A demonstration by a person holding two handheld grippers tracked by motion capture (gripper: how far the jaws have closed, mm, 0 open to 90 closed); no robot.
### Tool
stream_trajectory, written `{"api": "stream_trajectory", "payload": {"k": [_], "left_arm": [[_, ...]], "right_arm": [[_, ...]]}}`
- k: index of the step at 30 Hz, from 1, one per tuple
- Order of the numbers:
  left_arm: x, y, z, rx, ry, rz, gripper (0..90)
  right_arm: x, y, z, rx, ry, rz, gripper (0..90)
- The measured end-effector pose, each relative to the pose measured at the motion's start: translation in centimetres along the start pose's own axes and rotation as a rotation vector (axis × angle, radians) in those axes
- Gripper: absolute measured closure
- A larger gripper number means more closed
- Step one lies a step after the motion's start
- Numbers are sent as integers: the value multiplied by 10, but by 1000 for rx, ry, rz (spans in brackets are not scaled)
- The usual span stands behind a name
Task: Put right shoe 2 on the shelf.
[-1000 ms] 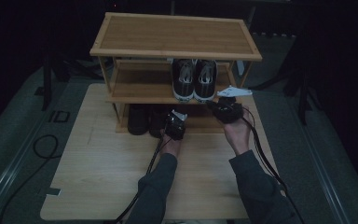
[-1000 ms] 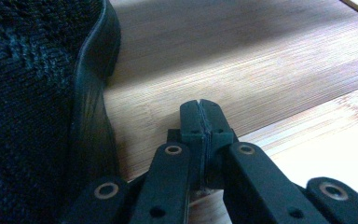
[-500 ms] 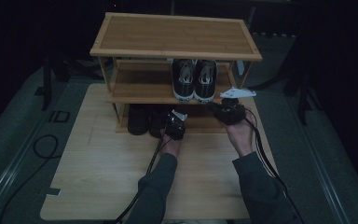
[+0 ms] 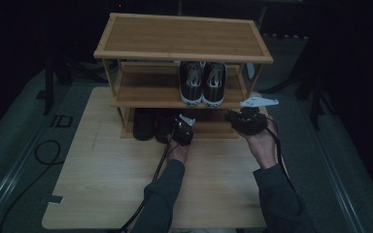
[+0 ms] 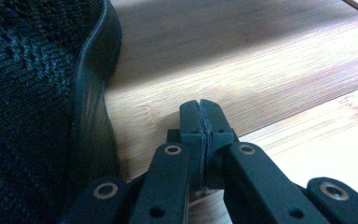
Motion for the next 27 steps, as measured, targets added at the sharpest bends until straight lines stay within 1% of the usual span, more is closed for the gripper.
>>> {"api": "stream_trajectory", "payload": {"k": [5,10,17,21,27], "left_arm": [[0,0,0,0,-1,1,891],[0,0,0,-1,0,1,891],[0,0,0,-3,1,2,890],[0,0,0,-4,2,3,890],[0,0,1,-10,7,5,890]], "right_arm": [[14,2,7,4,16,-28,731],[31,3,16,11,55,-57,711],[61,12,25,15,113,-122,676],[77,18,28,9,143,-153,654],[94,23,28,-2,159,-186,628]]}}
Point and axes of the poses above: each handheld gripper's, and its own axes: y roughly forward along the jaws, x roughly out of its underside, z roughly to its right, the point moved 4 cm from there along y, roughly forward along the jaws, and after that the axes turned 2 degrees about z, right-handed, at the moved point
